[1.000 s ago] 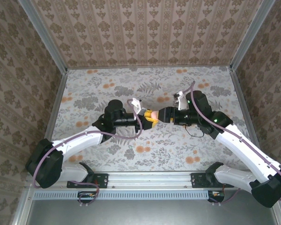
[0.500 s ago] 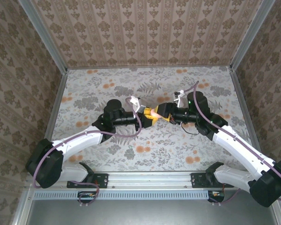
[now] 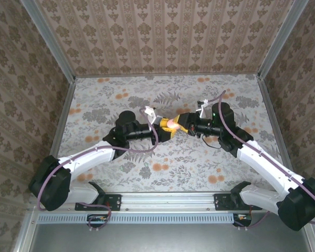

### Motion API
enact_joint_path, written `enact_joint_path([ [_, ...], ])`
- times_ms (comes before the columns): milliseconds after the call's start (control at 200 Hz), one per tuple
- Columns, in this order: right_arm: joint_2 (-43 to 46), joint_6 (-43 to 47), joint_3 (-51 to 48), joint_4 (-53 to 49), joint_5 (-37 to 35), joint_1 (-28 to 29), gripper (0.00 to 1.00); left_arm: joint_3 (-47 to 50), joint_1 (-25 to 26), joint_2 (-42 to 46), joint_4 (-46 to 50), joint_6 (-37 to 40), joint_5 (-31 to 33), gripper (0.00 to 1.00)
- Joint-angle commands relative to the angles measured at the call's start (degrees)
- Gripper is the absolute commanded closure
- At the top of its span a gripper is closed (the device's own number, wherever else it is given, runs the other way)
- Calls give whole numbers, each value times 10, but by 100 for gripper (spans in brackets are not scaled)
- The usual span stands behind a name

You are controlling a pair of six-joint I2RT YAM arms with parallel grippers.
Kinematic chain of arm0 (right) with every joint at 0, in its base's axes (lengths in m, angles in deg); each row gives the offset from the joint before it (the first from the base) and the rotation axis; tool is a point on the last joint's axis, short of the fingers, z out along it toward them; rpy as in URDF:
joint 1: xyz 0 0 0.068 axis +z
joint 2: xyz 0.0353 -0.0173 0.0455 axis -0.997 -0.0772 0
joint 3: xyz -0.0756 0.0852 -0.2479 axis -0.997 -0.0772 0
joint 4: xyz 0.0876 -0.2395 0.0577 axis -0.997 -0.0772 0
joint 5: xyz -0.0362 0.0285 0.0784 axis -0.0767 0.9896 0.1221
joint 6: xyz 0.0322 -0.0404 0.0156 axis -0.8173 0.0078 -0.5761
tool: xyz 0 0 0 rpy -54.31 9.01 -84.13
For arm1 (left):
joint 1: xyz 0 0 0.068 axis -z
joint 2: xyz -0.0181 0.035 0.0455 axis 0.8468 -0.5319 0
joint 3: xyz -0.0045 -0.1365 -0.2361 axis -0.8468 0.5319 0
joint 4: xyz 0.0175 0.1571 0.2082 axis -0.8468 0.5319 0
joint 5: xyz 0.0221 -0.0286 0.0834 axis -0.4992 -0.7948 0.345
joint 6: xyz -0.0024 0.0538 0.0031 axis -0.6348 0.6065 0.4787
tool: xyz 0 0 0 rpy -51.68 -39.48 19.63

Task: Insert the wireless bluetooth earbuds into the charging case

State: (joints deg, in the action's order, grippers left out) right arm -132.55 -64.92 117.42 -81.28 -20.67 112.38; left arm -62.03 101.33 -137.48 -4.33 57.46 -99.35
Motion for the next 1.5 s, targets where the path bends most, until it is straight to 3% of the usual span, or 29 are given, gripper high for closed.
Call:
enact_joint_path([
  [0,-10,-23,-3,25,-5,-11,73,9,3,33,14,19,15,34],
  [75,-13,-26,0,25,-5,-23,73,14,0,50,40,30,28,24],
  [195,-20,-29,0,31,-5,-44,75,19,-9,72,78,40,50,19],
  [335,-40,-15,13,28,-4,-58,76,30,-23,106,115,50,77,16],
  [535,-106,78,74,-60,-40,-61,76,18,-52,153,259,74,181,14],
  [665,-192,119,110,-64,-55,-61,75,1,-79,161,348,76,217,14],
  [805,-316,142,173,-51,-36,-61,75,5,-112,164,383,48,234,13],
  [965,-469,130,249,6,-2,-61,76,22,-152,166,405,-41,288,14],
  [1290,-663,130,378,30,20,-62,74,54,-262,143,417,-110,245,14],
  [1495,-678,170,411,-25,5,-62,60,57,-315,125,450,-124,255,14],
])
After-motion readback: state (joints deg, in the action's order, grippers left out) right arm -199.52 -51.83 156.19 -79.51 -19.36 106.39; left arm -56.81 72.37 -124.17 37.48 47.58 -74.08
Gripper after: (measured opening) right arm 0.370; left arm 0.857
